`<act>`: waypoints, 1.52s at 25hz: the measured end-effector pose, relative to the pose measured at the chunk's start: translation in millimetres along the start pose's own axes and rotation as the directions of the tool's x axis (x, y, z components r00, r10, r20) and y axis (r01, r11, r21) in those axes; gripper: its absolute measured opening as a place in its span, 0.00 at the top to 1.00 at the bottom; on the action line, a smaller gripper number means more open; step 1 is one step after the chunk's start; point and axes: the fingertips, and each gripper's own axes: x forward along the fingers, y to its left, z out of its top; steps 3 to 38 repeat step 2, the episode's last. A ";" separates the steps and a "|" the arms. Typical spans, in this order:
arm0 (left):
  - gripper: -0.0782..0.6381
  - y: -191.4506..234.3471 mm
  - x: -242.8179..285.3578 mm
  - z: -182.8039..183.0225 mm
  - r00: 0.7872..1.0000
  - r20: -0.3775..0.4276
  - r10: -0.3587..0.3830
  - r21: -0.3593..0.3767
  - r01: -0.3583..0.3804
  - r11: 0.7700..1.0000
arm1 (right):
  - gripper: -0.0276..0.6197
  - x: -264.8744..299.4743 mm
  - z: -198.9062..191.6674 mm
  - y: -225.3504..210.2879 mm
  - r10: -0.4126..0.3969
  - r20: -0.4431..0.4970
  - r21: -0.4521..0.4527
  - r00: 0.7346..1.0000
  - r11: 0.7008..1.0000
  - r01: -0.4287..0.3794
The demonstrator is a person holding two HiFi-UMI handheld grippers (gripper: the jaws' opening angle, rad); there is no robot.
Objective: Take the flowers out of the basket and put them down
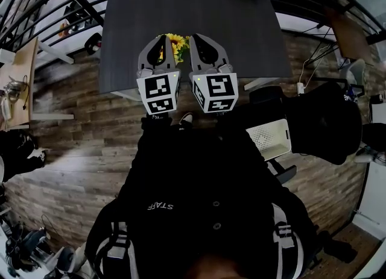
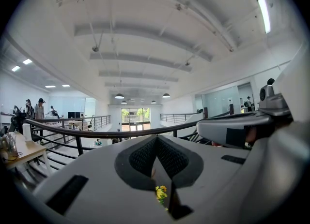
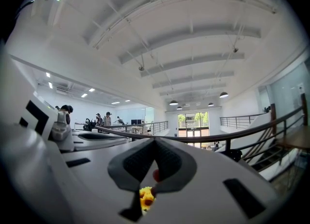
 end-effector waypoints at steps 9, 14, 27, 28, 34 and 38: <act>0.89 1.5 1.1 -1.6 1.000 -0.003 -0.001 -0.001 0.001 1.000 | 0.94 1.6 -1.3 0.7 -0.003 -0.001 0.002 1.000 1.000 0.003; 0.89 1.5 1.1 -1.6 1.000 -0.003 -0.001 -0.001 0.001 1.000 | 0.94 1.6 -1.3 0.7 -0.003 -0.001 0.002 1.000 1.000 0.003; 0.89 1.5 1.1 -1.6 1.000 -0.003 -0.001 -0.001 0.001 1.000 | 0.94 1.6 -1.3 0.7 -0.003 -0.001 0.002 1.000 1.000 0.003; 0.89 1.5 1.1 -1.6 1.000 -0.003 -0.001 -0.001 0.001 1.000 | 0.94 1.6 -1.3 0.7 -0.003 -0.001 0.002 1.000 1.000 0.003; 0.89 1.5 1.1 -1.6 1.000 -0.003 -0.001 -0.001 0.001 1.000 | 0.94 1.6 -1.3 0.7 -0.003 -0.001 0.002 1.000 1.000 0.003; 0.89 1.5 1.1 -1.6 1.000 -0.003 -0.001 -0.001 0.001 1.000 | 0.94 1.6 -1.3 0.7 -0.003 -0.001 0.002 1.000 1.000 0.003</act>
